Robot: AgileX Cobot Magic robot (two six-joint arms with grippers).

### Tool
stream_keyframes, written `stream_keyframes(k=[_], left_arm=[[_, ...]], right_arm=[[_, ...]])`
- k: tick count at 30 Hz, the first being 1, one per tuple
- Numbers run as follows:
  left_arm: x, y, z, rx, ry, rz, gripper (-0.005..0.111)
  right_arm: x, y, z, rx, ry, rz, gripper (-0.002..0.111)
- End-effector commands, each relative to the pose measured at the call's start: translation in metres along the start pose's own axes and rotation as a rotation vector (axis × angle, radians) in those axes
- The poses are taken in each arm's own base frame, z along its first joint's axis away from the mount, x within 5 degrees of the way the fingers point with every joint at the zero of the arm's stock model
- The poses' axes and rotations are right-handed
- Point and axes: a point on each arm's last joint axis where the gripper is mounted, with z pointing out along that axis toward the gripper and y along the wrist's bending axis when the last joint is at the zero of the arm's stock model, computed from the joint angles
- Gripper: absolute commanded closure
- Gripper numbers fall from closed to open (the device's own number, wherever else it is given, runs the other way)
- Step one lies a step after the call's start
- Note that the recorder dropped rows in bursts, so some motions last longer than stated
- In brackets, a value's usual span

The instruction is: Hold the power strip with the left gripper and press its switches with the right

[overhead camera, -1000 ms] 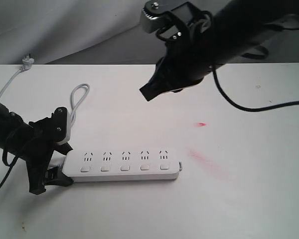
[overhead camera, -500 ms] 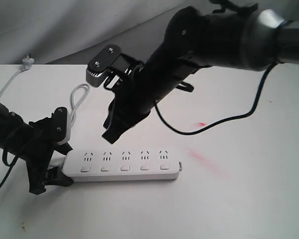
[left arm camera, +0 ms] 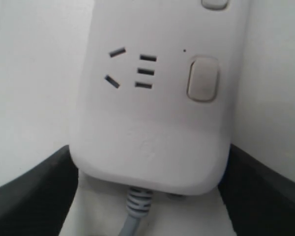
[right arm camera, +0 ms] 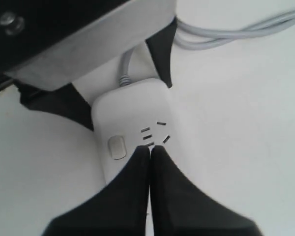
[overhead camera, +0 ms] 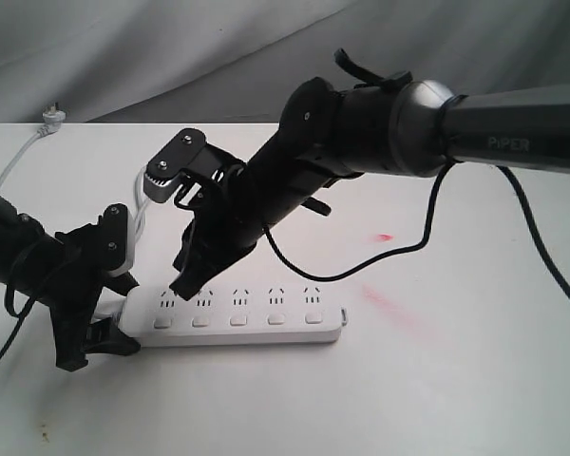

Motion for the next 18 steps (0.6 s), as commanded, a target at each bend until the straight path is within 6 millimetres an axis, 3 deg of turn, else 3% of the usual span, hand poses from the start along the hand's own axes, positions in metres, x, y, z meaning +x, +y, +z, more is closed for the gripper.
stream_keyframes(k=[1, 5, 6, 8, 14, 18], left_arm=[[-0.001, 0.003, -0.001, -0.019, -0.005, -0.011, 0.059], [-0.001, 0.003, -0.001, -0.019, -0.005, -0.011, 0.059], [0.0, 0.003, -0.001, -0.021, -0.004, -0.011, 0.059], [0.0, 0.003, -0.001, -0.021, -0.004, -0.011, 0.059], [0.0, 0.003, -0.001, -0.023, -0.003, -0.011, 0.059], [0.0, 0.003, -0.001, -0.023, -0.003, -0.011, 0.059]], right_arm=[[-0.006, -0.004, 0.0, 0.046, -0.048, 0.0, 0.107], [-0.003, -0.005, 0.006, 0.042, -0.036, -0.05, 0.091], [-0.002, -0.002, 0.01, 0.036, -0.03, -0.058, 0.078], [-0.004, 0.001, 0.013, 0.033, -0.039, -0.051, 0.066], [-0.008, 0.007, 0.018, 0.05, -0.056, -0.065, 0.059], [-0.008, 0.016, 0.029, 0.042, -0.042, -0.226, 0.055]])
